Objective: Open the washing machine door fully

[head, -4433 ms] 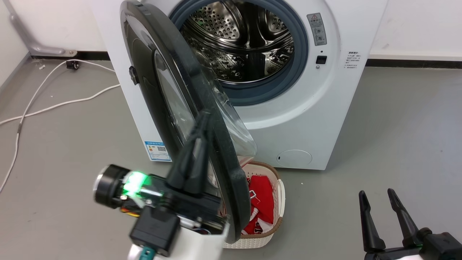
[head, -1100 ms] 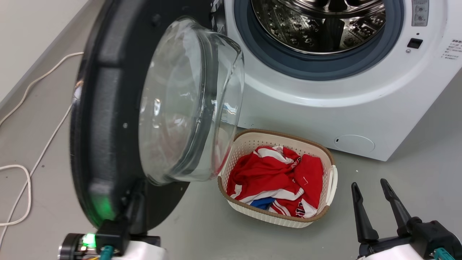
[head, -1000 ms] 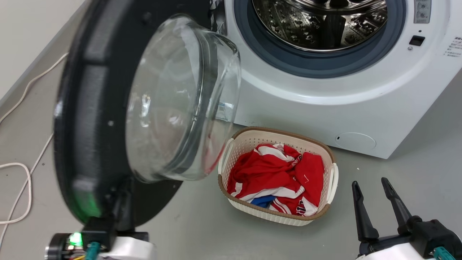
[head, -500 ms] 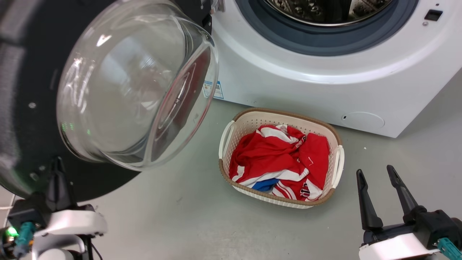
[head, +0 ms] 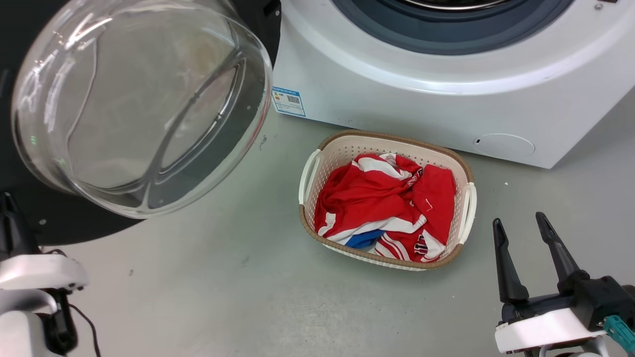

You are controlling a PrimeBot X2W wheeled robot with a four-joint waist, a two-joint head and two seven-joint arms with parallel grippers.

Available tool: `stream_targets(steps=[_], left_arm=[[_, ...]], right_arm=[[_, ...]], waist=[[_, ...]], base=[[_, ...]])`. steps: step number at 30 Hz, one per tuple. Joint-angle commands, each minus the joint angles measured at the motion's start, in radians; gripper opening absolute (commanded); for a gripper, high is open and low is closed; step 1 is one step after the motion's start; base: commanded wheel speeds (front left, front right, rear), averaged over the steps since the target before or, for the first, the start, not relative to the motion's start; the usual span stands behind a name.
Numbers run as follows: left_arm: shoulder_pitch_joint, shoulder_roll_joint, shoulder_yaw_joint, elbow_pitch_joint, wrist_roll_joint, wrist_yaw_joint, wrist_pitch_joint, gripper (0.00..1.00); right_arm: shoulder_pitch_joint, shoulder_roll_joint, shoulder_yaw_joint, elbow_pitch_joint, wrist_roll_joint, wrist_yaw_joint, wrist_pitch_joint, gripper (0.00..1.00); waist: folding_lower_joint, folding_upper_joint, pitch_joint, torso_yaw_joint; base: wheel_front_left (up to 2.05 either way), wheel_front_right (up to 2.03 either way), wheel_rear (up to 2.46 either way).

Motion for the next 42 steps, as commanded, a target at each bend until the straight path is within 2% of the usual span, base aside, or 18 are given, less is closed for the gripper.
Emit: stream_targets(steps=[1, 17, 24, 32, 36, 42], left_arm=[[-0.033, 0.024, 0.021, 0.027, -0.006, -0.004, 0.003, 0.0], [-0.185, 0.154, 0.137, 0.268, -0.013, -0.068, 0.003, 0.0], [-0.224, 0.186, 0.156, 0.337, 0.004, -0.098, 0.003, 0.0], [-0.225, 0.2, 0.164, 0.36, 0.035, -0.127, 0.002, 0.0], [-0.17, 0.167, 0.181, 0.322, 0.049, -0.155, 0.002, 0.0], [-0.081, 0.125, 0.169, 0.206, 0.088, -0.171, 0.003, 0.0]], right_arm=[[-0.014, 0.003, -0.001, -0.002, -0.005, 0.0, -0.002, 1.0], [-0.043, 0.003, -0.012, -0.005, -0.02, 0.0, -0.002, 1.0], [-0.045, 0.003, -0.017, -0.011, -0.021, 0.0, -0.002, 1.0], [-0.032, 0.003, -0.015, -0.001, -0.008, 0.0, -0.002, 1.0], [-0.015, 0.003, -0.009, 0.007, 0.022, 0.0, -0.002, 1.0], [0.014, 0.003, -0.017, 0.011, 0.041, 0.0, -0.002, 1.0]], waist=[[-0.0001, 0.0, 0.008, -0.005], [-0.0001, 0.0, 0.044, -0.048], [-0.0001, 0.0, 0.052, -0.061], [-0.0001, 0.0, 0.024, -0.07], [-0.0001, 0.0, -0.037, -0.079], [-0.0001, 0.0, -0.109, -0.085]], base=[[0.0, 0.0, 0.0], [0.0, 0.0, 0.0], [0.0, 0.0, 0.0], [0.0, 0.0, 0.0], [0.0, 0.0, 0.0], [0.0, 0.0, 0.0]])
